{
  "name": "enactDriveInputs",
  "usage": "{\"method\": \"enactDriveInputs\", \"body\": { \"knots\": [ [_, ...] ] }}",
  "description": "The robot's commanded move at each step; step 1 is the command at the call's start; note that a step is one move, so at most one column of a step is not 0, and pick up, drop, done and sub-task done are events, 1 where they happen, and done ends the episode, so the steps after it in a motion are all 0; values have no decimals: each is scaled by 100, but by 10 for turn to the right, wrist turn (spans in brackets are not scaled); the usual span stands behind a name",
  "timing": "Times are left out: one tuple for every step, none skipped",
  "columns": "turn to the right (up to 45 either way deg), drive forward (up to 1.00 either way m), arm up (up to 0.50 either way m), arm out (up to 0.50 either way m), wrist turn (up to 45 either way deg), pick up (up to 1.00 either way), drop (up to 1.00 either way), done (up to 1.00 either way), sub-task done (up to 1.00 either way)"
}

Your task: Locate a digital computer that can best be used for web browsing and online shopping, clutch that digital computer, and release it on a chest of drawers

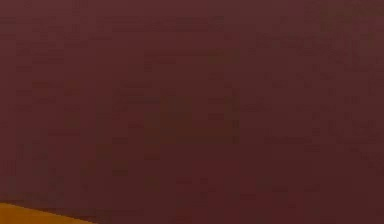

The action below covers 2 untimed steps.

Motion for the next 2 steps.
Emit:
{"method": "enactDriveInputs", "body": {
  "knots": [
    [-300,0,0,0,0,0,0,0,0],
    [0,40,0,0,0,0,0,0,0]
  ]
}}
